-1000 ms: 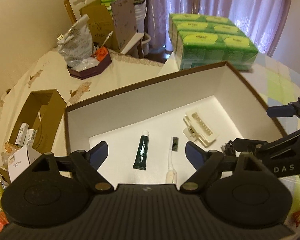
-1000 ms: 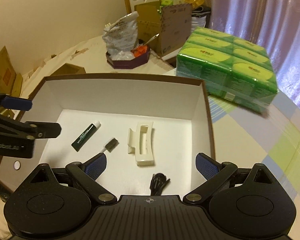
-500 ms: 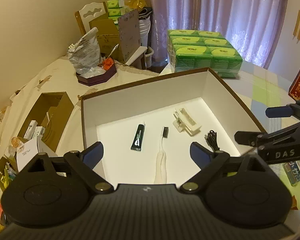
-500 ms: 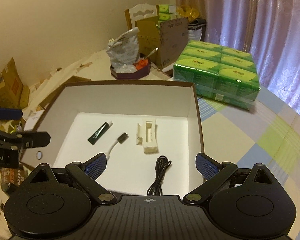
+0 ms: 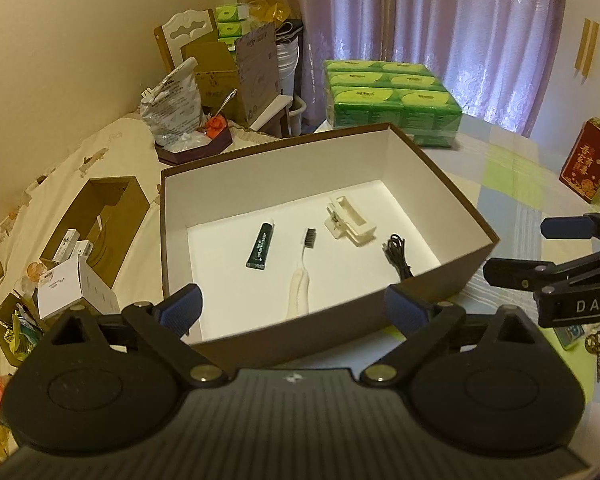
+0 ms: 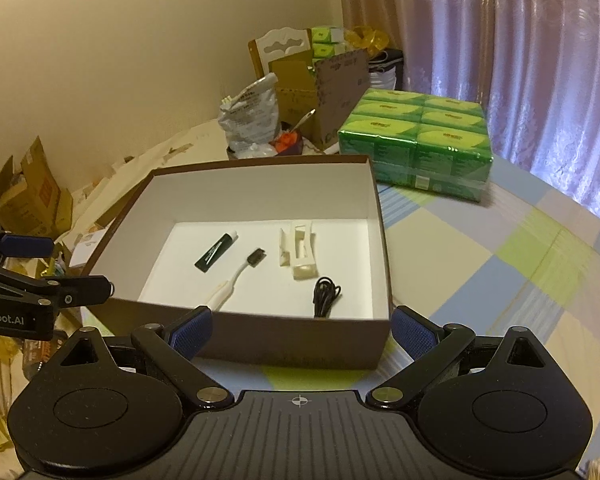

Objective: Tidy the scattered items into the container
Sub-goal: 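Withdraw both tools from the box back toward the remaining items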

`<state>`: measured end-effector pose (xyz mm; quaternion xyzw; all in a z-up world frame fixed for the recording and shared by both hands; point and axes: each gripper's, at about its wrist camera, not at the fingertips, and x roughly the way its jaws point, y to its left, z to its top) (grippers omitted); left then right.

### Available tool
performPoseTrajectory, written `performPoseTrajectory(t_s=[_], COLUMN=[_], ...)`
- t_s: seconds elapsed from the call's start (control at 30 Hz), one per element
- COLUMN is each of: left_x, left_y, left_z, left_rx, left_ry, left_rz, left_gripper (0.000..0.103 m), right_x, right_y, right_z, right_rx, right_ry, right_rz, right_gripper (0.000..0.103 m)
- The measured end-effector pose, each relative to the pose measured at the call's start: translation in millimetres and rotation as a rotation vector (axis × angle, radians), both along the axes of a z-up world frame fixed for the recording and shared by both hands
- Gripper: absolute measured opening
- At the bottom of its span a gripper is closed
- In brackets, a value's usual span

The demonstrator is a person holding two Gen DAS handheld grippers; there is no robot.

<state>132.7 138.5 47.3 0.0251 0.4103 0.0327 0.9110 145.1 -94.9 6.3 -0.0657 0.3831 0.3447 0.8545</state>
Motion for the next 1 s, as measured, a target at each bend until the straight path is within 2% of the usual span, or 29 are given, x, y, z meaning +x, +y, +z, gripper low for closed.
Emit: performPoseTrajectory(t_s=[0.37, 0.6, 1.0], left_x=[-31.0, -46.8, -61.3], left_y=[-28.7, -49.5, -101.1], left_z=[-5.2, -21.2, -66.8], left_rx=[-0.006, -0.014, -0.047], left_ry=[0.012, 0.034, 0.147], left_rz=[-0.015, -0.050, -0.195], left_gripper=[0.097, 0.098, 0.098], right_x=[-29.9, -54.5, -98.3], right_y=[-41.7, -71.9, -149.4], right_z=[3.8, -5.1, -37.3], right_rx=[0.043, 0.031, -0.023], right_ry=[-0.004, -0.003, 0.078], right_rz=[-0.029, -0.052, -0.232], right_gripper=[0.101, 0.101, 0.101])
